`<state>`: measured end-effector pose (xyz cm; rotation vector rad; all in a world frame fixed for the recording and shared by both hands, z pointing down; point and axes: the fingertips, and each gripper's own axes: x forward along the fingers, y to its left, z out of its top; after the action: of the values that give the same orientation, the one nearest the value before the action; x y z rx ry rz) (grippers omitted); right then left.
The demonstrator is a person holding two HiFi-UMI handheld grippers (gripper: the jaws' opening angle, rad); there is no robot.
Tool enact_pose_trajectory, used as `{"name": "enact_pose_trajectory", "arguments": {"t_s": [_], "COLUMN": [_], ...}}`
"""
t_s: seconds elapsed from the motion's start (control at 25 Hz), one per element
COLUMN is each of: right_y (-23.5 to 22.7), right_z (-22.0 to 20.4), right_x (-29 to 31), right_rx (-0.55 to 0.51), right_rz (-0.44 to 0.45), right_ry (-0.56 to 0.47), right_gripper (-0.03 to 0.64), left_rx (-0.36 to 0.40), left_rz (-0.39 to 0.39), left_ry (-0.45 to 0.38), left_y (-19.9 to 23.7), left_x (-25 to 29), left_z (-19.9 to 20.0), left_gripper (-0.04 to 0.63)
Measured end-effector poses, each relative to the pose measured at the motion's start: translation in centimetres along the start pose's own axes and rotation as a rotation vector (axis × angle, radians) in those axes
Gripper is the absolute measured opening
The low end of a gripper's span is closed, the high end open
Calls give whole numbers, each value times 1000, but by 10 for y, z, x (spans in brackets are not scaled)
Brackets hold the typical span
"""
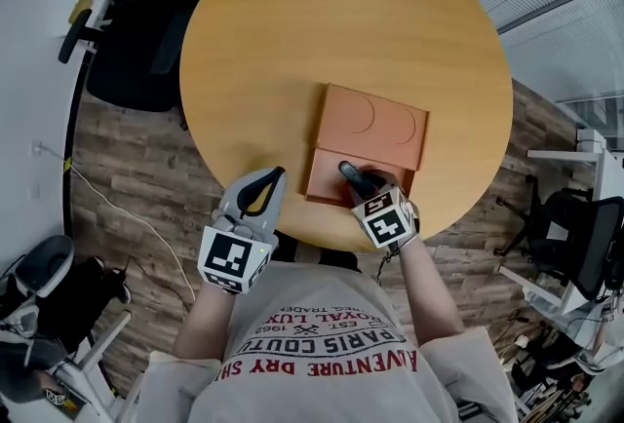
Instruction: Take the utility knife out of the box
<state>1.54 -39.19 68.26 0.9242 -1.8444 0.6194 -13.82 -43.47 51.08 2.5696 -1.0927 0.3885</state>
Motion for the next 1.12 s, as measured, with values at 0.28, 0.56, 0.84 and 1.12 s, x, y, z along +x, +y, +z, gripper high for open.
{"name": "enact_pose_trajectory", "arguments": {"t_s": [0.28, 0.56, 0.84, 1.12], "right_y": [0, -2, -1, 9], "right_z": [-6, -6, -8, 1], "right_x": [14, 14, 12, -12], "right_rx": [-25, -12, -29, -37], "right_rz": [-24, 4, 33, 61], "right_ry": [63, 65, 57, -22], "right_gripper": [158, 138, 135, 133], "left_rx": [-3, -5, 3, 21], "left_rz": [3, 27, 33, 30], "left_ry": [11, 13, 0, -21], "left_y": [4, 8, 2, -15], "left_x": [-1, -3, -6, -14], "left_z": [-2, -3, 2, 11], "left_gripper": [11, 11, 11, 11]}}
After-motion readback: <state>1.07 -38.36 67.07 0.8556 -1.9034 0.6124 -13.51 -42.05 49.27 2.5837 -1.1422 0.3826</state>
